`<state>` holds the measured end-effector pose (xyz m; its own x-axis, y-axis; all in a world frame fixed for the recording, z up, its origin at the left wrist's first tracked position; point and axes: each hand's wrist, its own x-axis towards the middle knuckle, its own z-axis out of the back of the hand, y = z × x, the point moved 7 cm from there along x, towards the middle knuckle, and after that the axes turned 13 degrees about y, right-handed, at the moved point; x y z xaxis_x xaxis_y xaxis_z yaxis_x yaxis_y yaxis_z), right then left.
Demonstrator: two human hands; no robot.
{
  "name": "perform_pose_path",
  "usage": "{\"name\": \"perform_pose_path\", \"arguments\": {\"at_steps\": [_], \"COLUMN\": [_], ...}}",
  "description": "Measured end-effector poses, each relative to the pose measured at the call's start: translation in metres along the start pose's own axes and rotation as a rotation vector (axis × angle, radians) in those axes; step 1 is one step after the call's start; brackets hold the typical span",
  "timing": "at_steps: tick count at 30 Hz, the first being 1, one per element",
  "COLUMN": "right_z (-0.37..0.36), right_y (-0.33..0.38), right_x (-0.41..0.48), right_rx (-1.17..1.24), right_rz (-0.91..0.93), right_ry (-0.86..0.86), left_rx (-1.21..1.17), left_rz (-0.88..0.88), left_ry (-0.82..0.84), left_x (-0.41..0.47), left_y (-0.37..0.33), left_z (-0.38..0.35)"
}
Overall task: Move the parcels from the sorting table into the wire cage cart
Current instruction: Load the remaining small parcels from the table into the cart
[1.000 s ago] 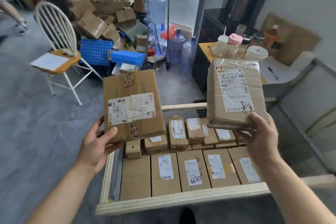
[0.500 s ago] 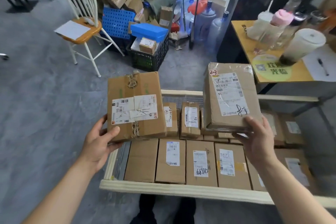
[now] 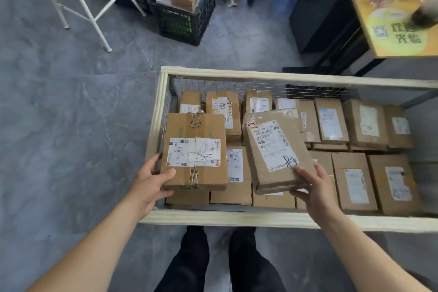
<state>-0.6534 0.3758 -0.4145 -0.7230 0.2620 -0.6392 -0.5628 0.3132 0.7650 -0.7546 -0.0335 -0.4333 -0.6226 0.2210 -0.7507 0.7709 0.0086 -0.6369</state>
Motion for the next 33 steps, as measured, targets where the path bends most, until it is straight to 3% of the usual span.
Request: {"name": "perform_pose_path", "arguments": {"at_steps": [9, 21, 33], "right_z": [-0.008, -0.014, -0.032], "right_y": [-0.069, -0.094, -0.122], "right_x": [0.023, 0.051, 0.084], "right_rx": [-0.040, -0.056, -0.178], "right_rz": [-0.136, -0.209, -0.323], "right_ry": [0.010, 0.039, 0.213], "left_rx": [0.076, 0.121, 0.284], "left_rz": [0.126, 0.221, 0.253], "left_ry": [-0.005, 0.009, -0.026], "left_x": [0.024, 0.049, 0.088], "left_y": [0.049, 0.067, 0.085], "left_z": [0.009, -0.001, 0.009]}}
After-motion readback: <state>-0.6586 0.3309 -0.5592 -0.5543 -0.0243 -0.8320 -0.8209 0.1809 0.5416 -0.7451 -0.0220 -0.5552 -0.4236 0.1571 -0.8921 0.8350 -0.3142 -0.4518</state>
